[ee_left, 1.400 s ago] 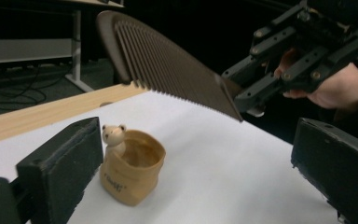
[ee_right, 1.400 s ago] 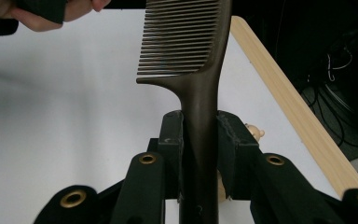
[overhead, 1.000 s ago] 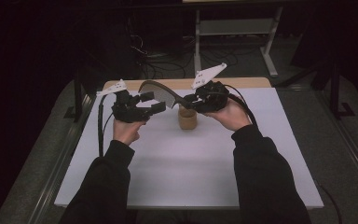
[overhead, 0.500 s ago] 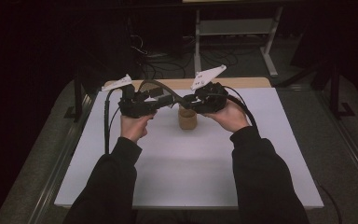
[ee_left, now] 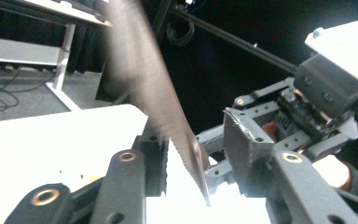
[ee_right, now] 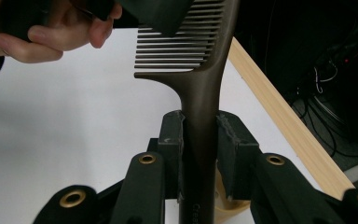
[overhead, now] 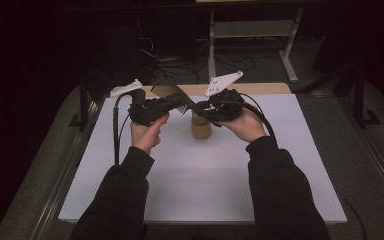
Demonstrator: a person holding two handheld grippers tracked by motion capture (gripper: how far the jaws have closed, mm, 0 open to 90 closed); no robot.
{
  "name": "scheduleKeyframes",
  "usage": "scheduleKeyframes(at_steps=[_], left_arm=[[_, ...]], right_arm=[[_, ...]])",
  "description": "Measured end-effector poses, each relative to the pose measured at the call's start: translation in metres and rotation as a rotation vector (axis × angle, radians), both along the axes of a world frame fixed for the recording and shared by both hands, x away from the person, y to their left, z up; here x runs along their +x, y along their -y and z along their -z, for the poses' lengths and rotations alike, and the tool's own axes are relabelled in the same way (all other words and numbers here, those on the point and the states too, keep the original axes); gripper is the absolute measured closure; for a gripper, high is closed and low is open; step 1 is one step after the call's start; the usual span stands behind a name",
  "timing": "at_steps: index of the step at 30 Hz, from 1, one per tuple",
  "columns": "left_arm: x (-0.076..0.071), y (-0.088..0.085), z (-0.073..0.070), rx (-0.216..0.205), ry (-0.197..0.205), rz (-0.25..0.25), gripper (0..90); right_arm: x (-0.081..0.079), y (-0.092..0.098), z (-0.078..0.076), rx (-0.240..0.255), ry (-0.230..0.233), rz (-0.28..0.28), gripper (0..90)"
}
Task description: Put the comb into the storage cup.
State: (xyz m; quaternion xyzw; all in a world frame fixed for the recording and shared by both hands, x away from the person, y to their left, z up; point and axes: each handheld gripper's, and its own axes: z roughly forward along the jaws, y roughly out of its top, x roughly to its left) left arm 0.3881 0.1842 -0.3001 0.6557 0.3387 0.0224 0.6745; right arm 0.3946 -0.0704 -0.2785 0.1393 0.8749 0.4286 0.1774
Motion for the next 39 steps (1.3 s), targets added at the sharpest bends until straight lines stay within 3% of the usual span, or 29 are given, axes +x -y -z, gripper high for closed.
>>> scheduleKeyframes(at_steps=[7, 12, 17, 24, 34, 39], left_arm=[[0.001, -0.001, 0.000, 0.022, -0.007, -0.033, 79.9], [0.001, 0.001, -0.001, 0.002, 0.005, -0.020, 86.5], [0.000, 0.007, -0.008, 0.048, 0.037, -0.021, 87.1], [0.005, 0.009, -0.010, 0.069, 0.038, 0.015, 87.2], [0.008, 0.012, -0.020, 0.088, 0.057, 0.026, 87.1], [0.010, 0.012, -0.024, 0.098, 0.055, 0.026, 87.1]], right_arm=[[0.001, -0.004, 0.002, 0.000, 0.003, -0.003, 71.0], [0.001, -0.005, 0.004, -0.005, 0.009, 0.008, 70.7], [0.003, -0.005, 0.005, 0.012, 0.002, 0.017, 70.3], [0.006, 0.001, 0.007, 0.044, -0.045, 0.025, 68.8], [0.012, 0.015, 0.016, 0.078, -0.115, 0.064, 49.2], [0.012, 0.025, 0.020, 0.122, -0.139, 0.084, 36.1]])
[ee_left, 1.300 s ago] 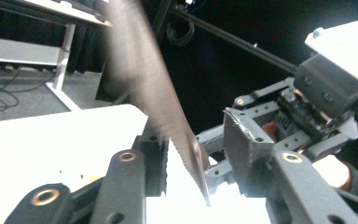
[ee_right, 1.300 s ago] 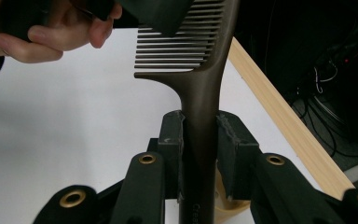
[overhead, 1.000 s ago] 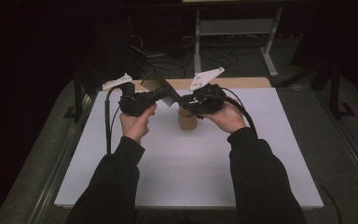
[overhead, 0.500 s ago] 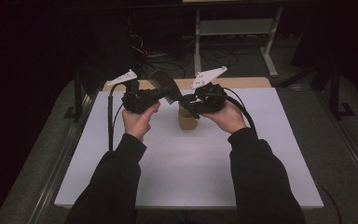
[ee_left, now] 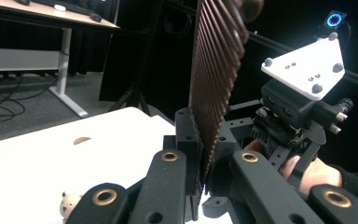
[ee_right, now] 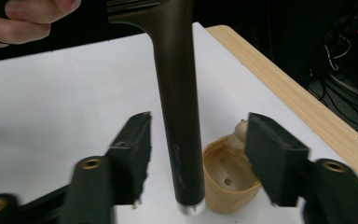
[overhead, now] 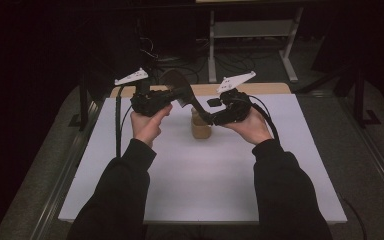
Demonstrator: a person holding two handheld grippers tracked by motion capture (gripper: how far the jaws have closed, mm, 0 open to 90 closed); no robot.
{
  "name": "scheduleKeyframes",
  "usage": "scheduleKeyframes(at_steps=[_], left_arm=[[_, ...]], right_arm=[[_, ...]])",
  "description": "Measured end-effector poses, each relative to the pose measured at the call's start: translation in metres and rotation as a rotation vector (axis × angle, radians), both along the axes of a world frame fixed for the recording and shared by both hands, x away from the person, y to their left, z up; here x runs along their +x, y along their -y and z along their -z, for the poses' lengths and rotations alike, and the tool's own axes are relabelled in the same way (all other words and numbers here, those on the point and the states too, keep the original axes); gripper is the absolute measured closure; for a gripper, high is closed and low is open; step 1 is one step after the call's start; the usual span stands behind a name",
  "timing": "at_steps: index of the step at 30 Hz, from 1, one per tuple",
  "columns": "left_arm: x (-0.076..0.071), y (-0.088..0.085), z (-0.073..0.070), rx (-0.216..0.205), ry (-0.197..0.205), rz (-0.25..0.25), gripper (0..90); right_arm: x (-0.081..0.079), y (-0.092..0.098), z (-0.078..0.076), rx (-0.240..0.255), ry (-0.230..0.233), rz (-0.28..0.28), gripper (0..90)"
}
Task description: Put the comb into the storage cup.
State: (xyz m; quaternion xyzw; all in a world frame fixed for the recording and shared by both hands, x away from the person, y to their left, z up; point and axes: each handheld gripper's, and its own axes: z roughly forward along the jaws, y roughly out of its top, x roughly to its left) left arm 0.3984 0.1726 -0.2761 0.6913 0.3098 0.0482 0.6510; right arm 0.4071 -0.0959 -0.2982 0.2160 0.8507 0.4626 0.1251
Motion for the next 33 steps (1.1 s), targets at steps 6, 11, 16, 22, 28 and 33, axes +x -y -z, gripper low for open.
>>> scheduleKeyframes(at_steps=[6, 11, 16, 22, 28, 33], left_arm=[[0.001, 0.000, -0.003, 0.018, 0.009, 0.002, 87.1], [0.004, 0.000, -0.007, 0.025, 0.015, -0.003, 87.1], [0.005, -0.002, -0.012, 0.024, 0.026, -0.013, 87.1], [0.010, -0.004, -0.019, 0.027, 0.039, -0.026, 87.1], [0.013, -0.006, -0.026, 0.027, 0.050, -0.036, 87.1], [0.017, -0.007, -0.027, 0.031, 0.052, -0.038, 87.1]], right_arm=[[0.001, 0.013, 0.007, 0.026, -0.024, 0.033, 14.7], [0.000, 0.021, 0.014, 0.025, -0.038, 0.058, 3.7], [0.000, 0.030, 0.020, 0.047, -0.053, 0.081, 0.0], [-0.004, 0.043, 0.027, 0.061, -0.063, 0.112, 0.0], [-0.009, 0.059, 0.035, 0.094, -0.072, 0.138, 0.0], [-0.015, 0.069, 0.041, 0.103, -0.082, 0.159, 0.0]])
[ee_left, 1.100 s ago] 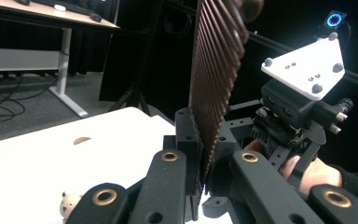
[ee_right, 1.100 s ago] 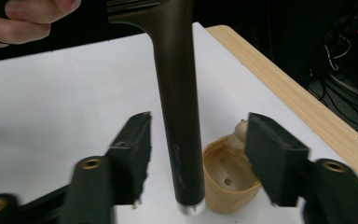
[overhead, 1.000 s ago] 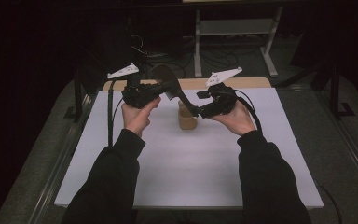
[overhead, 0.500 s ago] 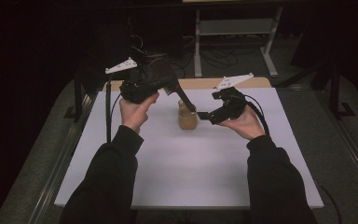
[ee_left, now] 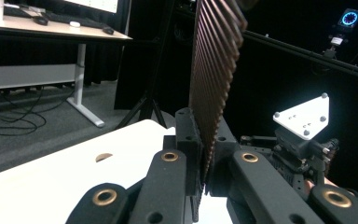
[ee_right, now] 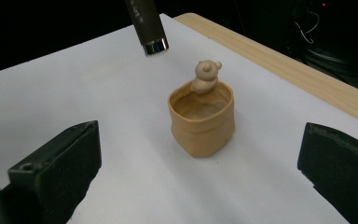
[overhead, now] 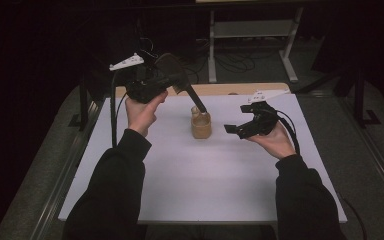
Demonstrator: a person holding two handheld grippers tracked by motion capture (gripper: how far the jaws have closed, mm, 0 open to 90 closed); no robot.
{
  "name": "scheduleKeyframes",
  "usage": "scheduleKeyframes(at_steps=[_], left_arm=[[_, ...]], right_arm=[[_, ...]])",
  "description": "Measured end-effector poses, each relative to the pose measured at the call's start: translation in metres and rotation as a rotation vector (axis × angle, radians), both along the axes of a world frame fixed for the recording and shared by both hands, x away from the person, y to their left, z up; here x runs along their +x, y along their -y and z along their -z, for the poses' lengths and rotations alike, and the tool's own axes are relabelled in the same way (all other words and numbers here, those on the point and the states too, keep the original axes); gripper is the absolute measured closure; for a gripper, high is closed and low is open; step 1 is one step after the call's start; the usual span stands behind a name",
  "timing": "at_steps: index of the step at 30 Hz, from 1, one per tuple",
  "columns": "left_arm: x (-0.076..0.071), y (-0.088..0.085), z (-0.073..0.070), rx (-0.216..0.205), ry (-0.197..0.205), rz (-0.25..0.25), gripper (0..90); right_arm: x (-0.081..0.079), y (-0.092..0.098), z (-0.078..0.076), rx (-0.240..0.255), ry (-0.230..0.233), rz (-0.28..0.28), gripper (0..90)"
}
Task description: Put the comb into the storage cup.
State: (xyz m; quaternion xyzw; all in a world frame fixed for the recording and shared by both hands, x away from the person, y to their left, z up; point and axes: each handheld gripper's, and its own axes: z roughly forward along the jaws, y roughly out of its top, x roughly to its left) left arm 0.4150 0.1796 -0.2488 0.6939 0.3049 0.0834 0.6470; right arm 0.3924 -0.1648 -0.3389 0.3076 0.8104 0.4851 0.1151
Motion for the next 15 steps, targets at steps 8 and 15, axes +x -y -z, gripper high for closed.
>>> scheduleKeyframes(at_steps=[8, 15], left_arm=[[0.007, 0.003, 0.002, 0.002, 0.007, -0.010, 87.0], [0.015, 0.006, 0.003, 0.015, 0.009, -0.019, 87.0]], right_arm=[[-0.009, 0.013, 0.007, 0.004, -0.009, 0.021, 0.0], [-0.021, 0.024, 0.012, 0.013, -0.006, 0.036, 0.0]])
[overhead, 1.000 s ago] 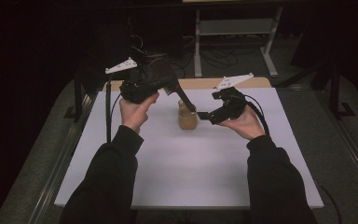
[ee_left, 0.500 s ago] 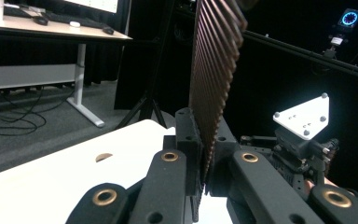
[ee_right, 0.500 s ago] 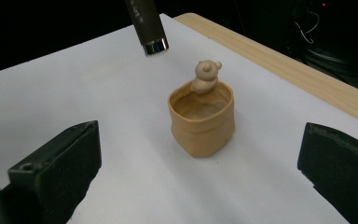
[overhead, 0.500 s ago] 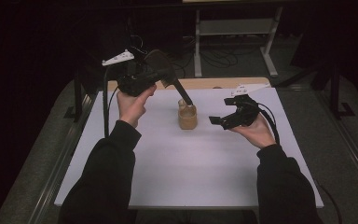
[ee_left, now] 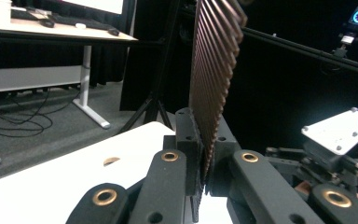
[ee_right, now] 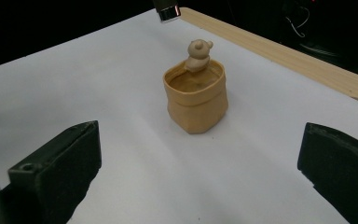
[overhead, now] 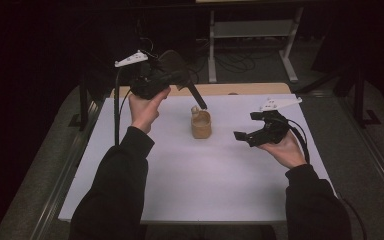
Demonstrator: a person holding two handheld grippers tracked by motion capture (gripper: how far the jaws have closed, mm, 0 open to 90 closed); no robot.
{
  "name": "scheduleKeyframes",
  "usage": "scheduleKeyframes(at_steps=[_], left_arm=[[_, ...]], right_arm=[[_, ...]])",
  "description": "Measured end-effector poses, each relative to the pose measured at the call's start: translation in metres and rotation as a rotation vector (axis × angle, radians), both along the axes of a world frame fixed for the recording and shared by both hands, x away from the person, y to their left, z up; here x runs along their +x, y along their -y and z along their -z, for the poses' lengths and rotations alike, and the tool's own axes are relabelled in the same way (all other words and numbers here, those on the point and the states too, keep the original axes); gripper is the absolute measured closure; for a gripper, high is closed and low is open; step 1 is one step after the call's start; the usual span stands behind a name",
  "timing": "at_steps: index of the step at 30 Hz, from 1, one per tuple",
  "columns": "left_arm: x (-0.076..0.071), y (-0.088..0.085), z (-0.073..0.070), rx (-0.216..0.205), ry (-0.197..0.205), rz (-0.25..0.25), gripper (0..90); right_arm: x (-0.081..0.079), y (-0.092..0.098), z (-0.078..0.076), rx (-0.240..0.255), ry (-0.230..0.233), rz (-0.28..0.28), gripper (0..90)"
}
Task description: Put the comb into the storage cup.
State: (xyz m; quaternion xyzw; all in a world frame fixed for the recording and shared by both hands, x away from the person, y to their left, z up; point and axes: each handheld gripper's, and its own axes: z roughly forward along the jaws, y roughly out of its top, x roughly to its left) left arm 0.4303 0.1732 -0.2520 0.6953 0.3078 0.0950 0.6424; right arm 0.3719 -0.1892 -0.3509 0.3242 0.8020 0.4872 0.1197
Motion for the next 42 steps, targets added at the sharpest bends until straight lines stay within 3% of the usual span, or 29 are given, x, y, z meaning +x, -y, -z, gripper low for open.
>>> scheduleKeyframes(at_steps=[19, 28, 42], left_arm=[[0.009, 0.009, 0.009, 0.041, 0.004, -0.003, 87.0], [0.009, 0.015, 0.015, 0.086, 0.016, 0.010, 87.0], [0.012, 0.021, 0.026, 0.124, 0.017, -0.001, 87.0]], right_arm=[[-0.028, 0.033, 0.017, 0.074, -0.010, 0.047, 0.0], [-0.038, 0.045, 0.028, 0.100, -0.018, 0.069, 0.0], [-0.054, 0.054, 0.040, 0.096, -0.010, 0.091, 0.0]])
